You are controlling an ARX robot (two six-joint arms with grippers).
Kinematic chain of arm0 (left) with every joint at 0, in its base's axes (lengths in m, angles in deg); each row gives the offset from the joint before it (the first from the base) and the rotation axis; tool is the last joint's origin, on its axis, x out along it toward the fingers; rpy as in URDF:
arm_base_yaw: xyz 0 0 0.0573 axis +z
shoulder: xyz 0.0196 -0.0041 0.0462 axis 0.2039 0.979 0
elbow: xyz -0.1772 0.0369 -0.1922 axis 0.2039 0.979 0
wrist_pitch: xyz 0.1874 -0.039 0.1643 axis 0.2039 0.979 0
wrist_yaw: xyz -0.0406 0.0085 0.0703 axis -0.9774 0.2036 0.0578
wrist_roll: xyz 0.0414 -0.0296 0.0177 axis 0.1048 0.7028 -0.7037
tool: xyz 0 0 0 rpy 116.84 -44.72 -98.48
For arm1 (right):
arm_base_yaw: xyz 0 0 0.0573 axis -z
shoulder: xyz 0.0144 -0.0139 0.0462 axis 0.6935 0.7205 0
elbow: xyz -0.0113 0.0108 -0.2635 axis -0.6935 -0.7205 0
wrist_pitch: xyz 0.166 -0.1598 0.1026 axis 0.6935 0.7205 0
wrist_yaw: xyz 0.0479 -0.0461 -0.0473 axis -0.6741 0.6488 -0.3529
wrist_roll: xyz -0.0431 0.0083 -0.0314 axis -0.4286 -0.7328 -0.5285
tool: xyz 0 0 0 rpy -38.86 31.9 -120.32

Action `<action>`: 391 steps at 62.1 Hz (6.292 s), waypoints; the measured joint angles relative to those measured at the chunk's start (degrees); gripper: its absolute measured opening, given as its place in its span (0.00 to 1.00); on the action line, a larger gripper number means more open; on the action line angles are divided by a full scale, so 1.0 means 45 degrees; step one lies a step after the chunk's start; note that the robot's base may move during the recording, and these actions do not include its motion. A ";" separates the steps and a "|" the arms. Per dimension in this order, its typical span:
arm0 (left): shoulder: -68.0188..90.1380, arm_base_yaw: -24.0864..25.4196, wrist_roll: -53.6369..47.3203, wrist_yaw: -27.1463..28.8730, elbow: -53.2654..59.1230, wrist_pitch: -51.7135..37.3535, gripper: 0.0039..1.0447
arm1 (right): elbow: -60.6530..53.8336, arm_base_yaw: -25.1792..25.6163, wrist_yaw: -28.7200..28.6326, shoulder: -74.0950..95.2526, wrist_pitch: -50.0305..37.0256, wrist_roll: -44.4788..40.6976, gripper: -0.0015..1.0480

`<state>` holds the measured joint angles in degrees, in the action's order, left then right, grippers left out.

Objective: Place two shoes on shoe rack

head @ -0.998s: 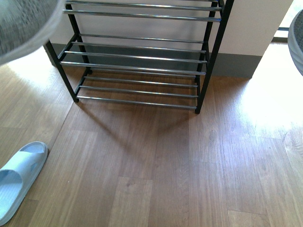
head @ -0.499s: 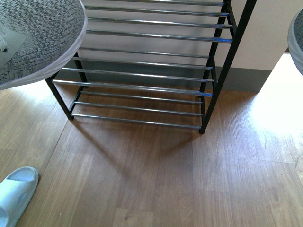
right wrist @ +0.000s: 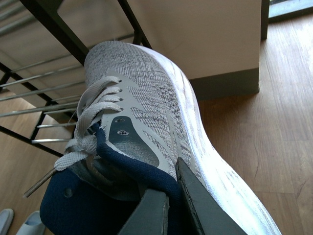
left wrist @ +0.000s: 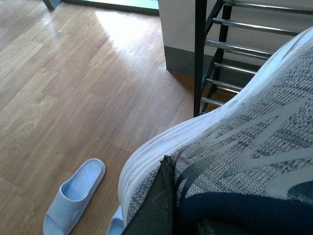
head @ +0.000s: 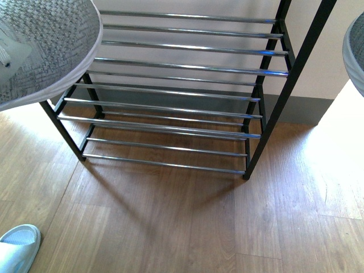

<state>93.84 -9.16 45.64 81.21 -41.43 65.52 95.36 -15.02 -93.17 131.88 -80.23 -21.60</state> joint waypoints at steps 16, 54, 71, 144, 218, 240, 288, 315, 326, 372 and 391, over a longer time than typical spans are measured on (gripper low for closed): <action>0.0000 -0.0005 0.0010 0.0000 0.0000 0.0000 0.01 | 0.0000 0.0000 0.0005 0.0000 0.0000 0.0000 0.01; -0.0005 -0.0005 0.0015 0.0010 -0.0005 0.0000 0.01 | 0.0000 0.0000 -0.0024 -0.0005 -0.0005 0.0000 0.01; -0.0005 -0.0005 0.0005 0.0000 0.0000 0.0000 0.01 | -0.0403 -0.0136 -0.0452 -0.0005 -0.1622 -0.0209 0.01; -0.0005 -0.0005 0.0010 0.0000 -0.0005 0.0000 0.01 | 1.1278 -1.2055 1.3979 1.3041 0.1511 1.2288 0.01; -0.0005 -0.0005 0.0010 0.0000 -0.0005 0.0000 0.01 | 1.3658 -1.1842 1.3022 1.5033 0.1273 1.2667 0.01; 0.0000 -0.0005 0.0010 0.0005 0.0000 0.0000 0.01 | 1.1618 -1.1895 1.3221 1.4999 -0.0005 1.2347 0.01; -0.0005 -0.0005 0.0010 0.0000 -0.0005 0.0000 0.01 | 0.8451 -1.2114 1.2842 1.2322 -0.2501 1.1215 0.60; 0.0000 -0.0005 0.0010 0.0005 -0.0005 0.0000 0.01 | 0.5333 -1.1691 0.9437 0.6844 -0.2273 0.8801 0.91; -0.0005 -0.0005 0.0010 0.0000 -0.0005 0.0000 0.01 | 0.3643 -1.0695 0.7198 0.4056 -0.1331 0.6965 0.91; -0.0005 -0.0005 0.0010 0.0053 0.0000 0.0000 0.01 | -0.1307 -0.6348 0.8310 -0.2681 -0.4308 -0.0393 0.58; 0.0000 -0.0015 0.0010 0.0039 0.0000 0.0000 0.01 | -0.2618 -0.6392 0.8340 -0.4061 -0.4226 -0.0976 0.08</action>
<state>93.84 -9.23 45.69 81.39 -41.43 65.52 83.58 -43.78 -55.64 113.61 -99.25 -26.00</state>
